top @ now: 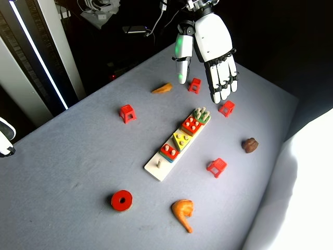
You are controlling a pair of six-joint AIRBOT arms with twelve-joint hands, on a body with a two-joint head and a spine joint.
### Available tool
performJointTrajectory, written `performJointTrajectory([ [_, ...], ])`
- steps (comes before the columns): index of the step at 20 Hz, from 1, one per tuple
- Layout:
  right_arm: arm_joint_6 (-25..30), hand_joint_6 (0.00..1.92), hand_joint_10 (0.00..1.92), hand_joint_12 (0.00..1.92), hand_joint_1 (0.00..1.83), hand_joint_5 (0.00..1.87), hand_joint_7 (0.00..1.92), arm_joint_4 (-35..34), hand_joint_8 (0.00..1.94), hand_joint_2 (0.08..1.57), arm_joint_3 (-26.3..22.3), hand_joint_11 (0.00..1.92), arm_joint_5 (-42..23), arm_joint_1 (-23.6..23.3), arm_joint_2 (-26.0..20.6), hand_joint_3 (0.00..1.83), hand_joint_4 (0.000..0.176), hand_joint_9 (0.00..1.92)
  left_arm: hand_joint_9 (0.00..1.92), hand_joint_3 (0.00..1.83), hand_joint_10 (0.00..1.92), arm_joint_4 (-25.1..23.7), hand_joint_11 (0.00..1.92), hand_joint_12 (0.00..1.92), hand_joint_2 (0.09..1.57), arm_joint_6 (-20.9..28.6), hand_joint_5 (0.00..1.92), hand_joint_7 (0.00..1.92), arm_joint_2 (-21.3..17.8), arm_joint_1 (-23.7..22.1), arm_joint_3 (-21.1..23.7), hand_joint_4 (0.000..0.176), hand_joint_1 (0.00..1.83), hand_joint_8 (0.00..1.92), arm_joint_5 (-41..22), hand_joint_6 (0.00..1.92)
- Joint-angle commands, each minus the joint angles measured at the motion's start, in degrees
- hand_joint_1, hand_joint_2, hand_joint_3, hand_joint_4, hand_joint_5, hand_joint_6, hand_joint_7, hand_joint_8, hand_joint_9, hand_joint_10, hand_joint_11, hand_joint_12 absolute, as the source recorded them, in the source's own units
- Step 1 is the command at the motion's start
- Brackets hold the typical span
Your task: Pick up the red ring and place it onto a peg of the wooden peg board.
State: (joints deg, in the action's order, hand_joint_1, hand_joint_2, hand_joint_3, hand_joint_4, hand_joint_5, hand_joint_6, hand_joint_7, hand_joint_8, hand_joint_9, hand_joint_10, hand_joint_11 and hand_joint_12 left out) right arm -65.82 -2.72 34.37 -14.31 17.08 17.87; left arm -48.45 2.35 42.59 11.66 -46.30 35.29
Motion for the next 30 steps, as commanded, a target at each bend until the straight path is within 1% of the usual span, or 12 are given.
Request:
performJointTrajectory([
  [1,-0.2,0.04,0.00,0.03,0.23,0.16,0.00,0.0,0.00,0.80,0.0,0.00,-6.5,-0.4,-0.5,0.09,0.176,0.00,0.07,0.20,0.05,-2.8,0.00,0.17,1.18,-0.2,0.10,0.09,0.1,-0.6,-0.1,0.000,0.00,0.05,-2.1,0.04],
  [2,-0.2,0.04,0.00,0.03,0.23,0.16,0.00,0.0,0.00,0.80,-0.1,0.00,-6.5,-0.4,-0.5,0.09,0.176,0.00,0.07,0.20,0.05,-2.8,0.00,0.17,1.18,-0.2,0.10,0.09,0.1,-0.7,-0.1,0.000,0.00,0.05,-2.1,0.04],
  [3,-0.3,0.00,0.00,0.00,0.20,0.17,0.00,0.0,0.00,0.84,-0.1,0.00,-6.5,-0.4,-0.5,0.01,0.176,0.00,0.08,0.04,0.00,-2.8,0.00,0.11,1.25,-0.2,0.10,0.10,0.1,-0.7,-0.1,0.000,0.00,0.00,-2.1,0.00],
  [4,-0.4,0.01,0.00,0.00,0.22,0.20,0.00,0.0,0.00,0.83,-0.1,0.00,-6.5,-0.4,-0.5,0.01,0.176,0.00,0.07,0.02,0.00,-2.8,0.00,0.09,1.26,-0.2,0.08,0.08,0.1,-0.8,-0.1,0.000,0.00,0.00,-2.1,0.00],
  [10,-1.9,0.01,0.00,0.00,0.29,0.21,0.00,0.0,0.00,0.80,0.0,0.00,-6.6,-0.2,-0.5,0.00,0.176,0.00,0.09,0.00,0.00,-2.8,0.00,0.14,1.28,-0.2,0.09,0.10,0.1,-0.8,-0.1,0.000,0.00,0.00,-2.1,0.00],
  [14,-3.5,0.02,0.00,0.00,0.37,0.40,0.00,0.0,0.00,0.78,0.8,0.00,-6.7,-0.3,0.3,0.00,0.176,0.00,0.10,0.00,0.00,-2.8,0.00,0.20,1.28,-0.2,0.11,0.11,0.5,-0.8,-0.1,0.000,0.00,0.00,-2.1,0.00],
  [15,-5.1,0.02,0.00,0.00,0.49,0.57,0.00,0.0,0.00,0.79,1.7,0.00,-6.3,-0.3,1.7,0.00,0.169,0.00,0.10,0.00,0.00,-2.8,0.00,0.17,1.28,-0.2,0.11,0.11,0.5,-0.7,-0.1,0.000,0.00,0.00,-2.1,0.00],
  [19,-6.6,0.01,0.00,0.00,0.65,0.68,0.00,0.0,0.00,0.82,6.9,0.00,-2.6,-0.5,7.7,0.00,0.176,0.00,0.09,0.00,0.00,-2.8,0.00,0.14,1.27,-0.2,0.12,0.11,0.5,-0.6,-0.1,0.000,0.00,0.00,-2.1,0.00],
  [26,-9.6,0.02,0.00,0.00,0.71,0.74,0.00,0.0,0.00,0.83,22.5,0.00,-2.2,-1.7,24.1,0.00,0.164,0.00,0.07,0.00,0.00,-2.8,0.00,0.09,1.27,-0.2,0.10,0.09,0.5,-0.6,-0.1,0.000,0.00,0.00,-2.1,0.00],
  [28,-9.6,0.01,0.00,0.00,0.70,0.74,0.00,-0.3,0.00,0.83,26.3,0.00,-2.2,-2.0,27.7,0.00,0.163,0.00,0.07,0.00,0.00,-2.8,0.00,0.09,1.28,-0.2,0.11,0.10,0.5,-0.6,-0.1,0.000,0.00,0.00,-2.1,0.01],
  [29,-9.6,0.01,0.00,0.00,0.69,0.73,0.00,-2.1,0.00,0.83,28.6,0.00,-2.2,-1.9,29.9,0.00,0.171,0.00,0.07,0.00,0.00,-2.8,0.00,0.09,1.28,-0.2,0.12,0.10,0.5,-0.6,-0.1,0.000,0.00,0.00,-2.1,0.01],
  [30,-9.6,0.01,0.00,0.00,0.72,0.75,0.00,-3.0,0.00,0.82,30.1,0.00,-2.2,-1.9,31.4,0.00,0.154,0.00,0.07,0.00,0.00,-2.8,0.00,0.09,1.28,-0.2,0.11,0.10,0.5,-0.6,-0.1,0.000,0.00,0.00,-2.1,0.01],
])
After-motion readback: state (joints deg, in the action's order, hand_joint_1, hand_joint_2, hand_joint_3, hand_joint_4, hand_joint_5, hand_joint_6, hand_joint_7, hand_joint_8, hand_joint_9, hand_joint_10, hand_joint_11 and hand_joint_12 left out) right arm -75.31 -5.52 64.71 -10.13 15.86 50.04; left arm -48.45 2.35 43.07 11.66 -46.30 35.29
